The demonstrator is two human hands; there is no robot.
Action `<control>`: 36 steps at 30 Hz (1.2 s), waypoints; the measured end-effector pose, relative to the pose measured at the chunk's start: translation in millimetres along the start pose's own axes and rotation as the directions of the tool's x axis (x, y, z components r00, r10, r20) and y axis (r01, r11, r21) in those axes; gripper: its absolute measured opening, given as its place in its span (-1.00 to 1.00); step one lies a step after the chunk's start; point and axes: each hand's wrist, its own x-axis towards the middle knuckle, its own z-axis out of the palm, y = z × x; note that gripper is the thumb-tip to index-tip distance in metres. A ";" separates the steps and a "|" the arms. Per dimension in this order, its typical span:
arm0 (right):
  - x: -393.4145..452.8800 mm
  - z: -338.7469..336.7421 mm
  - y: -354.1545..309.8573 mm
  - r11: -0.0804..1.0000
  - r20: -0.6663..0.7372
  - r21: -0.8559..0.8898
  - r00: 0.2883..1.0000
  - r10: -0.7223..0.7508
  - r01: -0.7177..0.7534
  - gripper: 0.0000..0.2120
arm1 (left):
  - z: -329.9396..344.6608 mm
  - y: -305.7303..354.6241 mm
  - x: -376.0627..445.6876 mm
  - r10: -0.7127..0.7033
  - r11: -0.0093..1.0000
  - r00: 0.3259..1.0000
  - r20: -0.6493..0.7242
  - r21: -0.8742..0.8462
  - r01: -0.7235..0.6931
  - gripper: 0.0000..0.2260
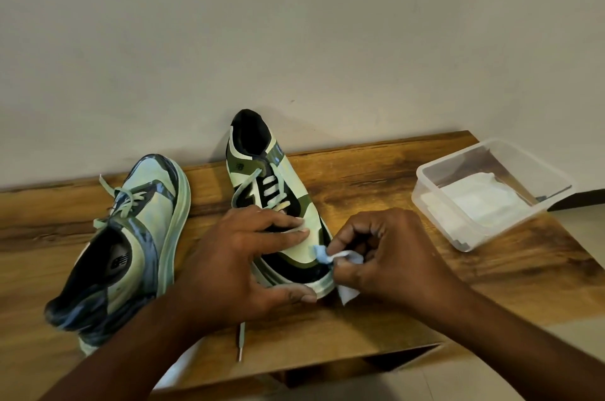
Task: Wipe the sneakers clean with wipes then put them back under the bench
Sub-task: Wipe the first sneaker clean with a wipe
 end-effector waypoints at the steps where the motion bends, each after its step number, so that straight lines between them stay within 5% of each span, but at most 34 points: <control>1: 1.8 0.1 1.7 1.000 -0.030 -0.015 1.000 0.003 -0.003 -0.79 | -0.1 0.3 0.0 -0.005 1.000 1.000 -0.003 -0.002 0.005 -0.34; 7: -9.8 11.9 -16.8 0.974 0.080 -0.102 0.978 -0.194 0.202 -0.85 | 0.3 -5.3 0.6 -0.008 1.000 1.000 0.016 -0.016 0.008 -0.38; 12: 7.1 -2.3 -5.1 0.997 -0.046 -0.073 0.999 -0.027 0.023 -0.80 | 0.3 -2.5 0.7 -0.013 1.000 1.000 -0.008 -0.021 0.013 -0.35; 17: -14.4 17.7 -28.4 0.967 0.164 -0.117 0.965 -0.204 0.225 -0.84 | 1.5 -5.6 1.6 -0.001 1.000 1.000 -0.005 -0.023 0.001 -0.39; 23: 12.1 -2.4 -5.4 0.992 -0.037 -0.129 0.999 -0.015 0.010 -0.78 | -0.4 -0.9 0.6 -0.010 1.000 1.000 -0.007 -0.028 0.009 -0.33; 27: 0.1 6.4 -17.1 0.981 0.071 -0.124 0.987 -0.142 0.150 -0.82 | -1.6 -2.9 1.0 -0.009 1.000 1.000 0.002 -0.026 0.009 -0.35; 32: 13.7 0.0 -6.5 1.000 0.014 -0.030 1.000 -0.002 0.003 -0.81 | -3.4 1.4 0.4 -0.009 1.000 1.000 0.024 0.011 0.009 -0.34; 36: 5.7 8.4 -13.1 0.996 0.098 -0.036 0.992 -0.082 0.086 -0.83 | -5.2 0.3 -3.8 -0.006 1.000 0.999 0.040 0.004 0.005 -0.36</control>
